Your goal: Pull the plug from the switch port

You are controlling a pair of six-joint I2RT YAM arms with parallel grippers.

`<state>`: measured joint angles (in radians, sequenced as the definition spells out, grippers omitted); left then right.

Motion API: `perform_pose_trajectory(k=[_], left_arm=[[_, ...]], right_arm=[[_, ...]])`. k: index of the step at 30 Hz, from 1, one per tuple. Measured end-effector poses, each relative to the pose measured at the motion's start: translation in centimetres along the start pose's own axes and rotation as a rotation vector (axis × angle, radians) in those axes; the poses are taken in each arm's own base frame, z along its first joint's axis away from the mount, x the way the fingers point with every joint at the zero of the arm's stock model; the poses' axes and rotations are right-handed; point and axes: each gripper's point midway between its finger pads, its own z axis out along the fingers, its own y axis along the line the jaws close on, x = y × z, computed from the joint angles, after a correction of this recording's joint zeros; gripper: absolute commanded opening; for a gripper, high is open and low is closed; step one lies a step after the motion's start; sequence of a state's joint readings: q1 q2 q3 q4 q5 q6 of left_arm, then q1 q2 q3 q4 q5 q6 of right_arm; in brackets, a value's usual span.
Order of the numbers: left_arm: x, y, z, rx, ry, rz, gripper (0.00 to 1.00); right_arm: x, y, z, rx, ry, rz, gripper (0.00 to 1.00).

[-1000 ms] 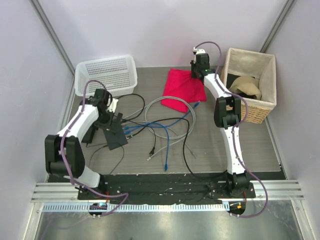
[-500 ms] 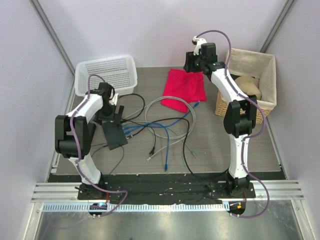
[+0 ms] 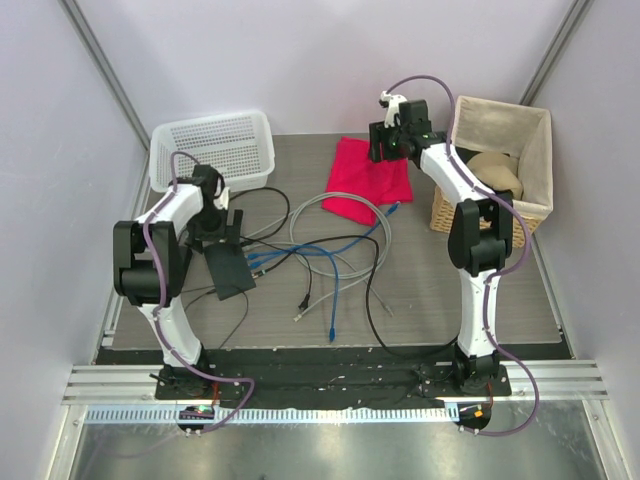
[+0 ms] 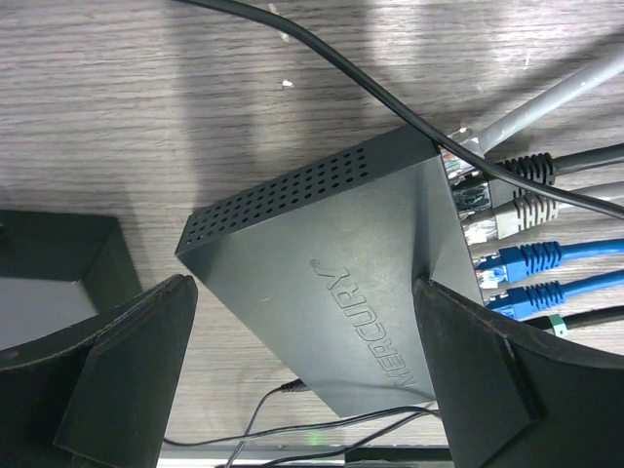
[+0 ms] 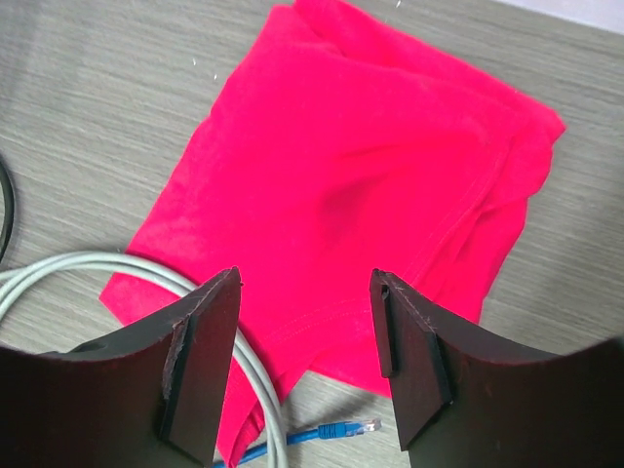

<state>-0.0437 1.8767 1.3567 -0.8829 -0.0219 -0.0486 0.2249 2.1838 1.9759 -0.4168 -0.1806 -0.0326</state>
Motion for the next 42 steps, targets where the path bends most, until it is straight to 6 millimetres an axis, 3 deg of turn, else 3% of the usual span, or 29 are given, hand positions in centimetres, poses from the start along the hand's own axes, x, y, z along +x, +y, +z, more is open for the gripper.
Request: perform_pose_trajectory(k=[15, 21, 27, 36, 42], left_arm=[[0.3, -0.2, 0.3, 0.024, -0.019, -0.059, 0.99], [-0.1, -1.4, 0.8, 0.11, -0.02, -0.075, 0.98], [-1.6, -3.6, 1.1, 0.16, -0.086, 0.052, 0.97], [-4.5, -10.0, 0.4, 0.076, -0.282, 0.458, 0.88], [-5.8, -11.4, 0.9, -0.009, -0.283, 0.473, 0.9]], right_arm=[[0.6, 0.9, -0.8, -0.002, 0.02, -0.048, 0.64], [0.5, 1.0, -1.3, 0.004, 0.017, -0.06, 0.65], [1.4, 0.9, -1.5, 0.014, 0.036, -0.077, 0.66], [3.2, 0.7, -1.7, 0.025, 0.076, -0.089, 0.66], [3.2, 0.7, -2.3, 0.031, 0.077, -0.1, 0.66]])
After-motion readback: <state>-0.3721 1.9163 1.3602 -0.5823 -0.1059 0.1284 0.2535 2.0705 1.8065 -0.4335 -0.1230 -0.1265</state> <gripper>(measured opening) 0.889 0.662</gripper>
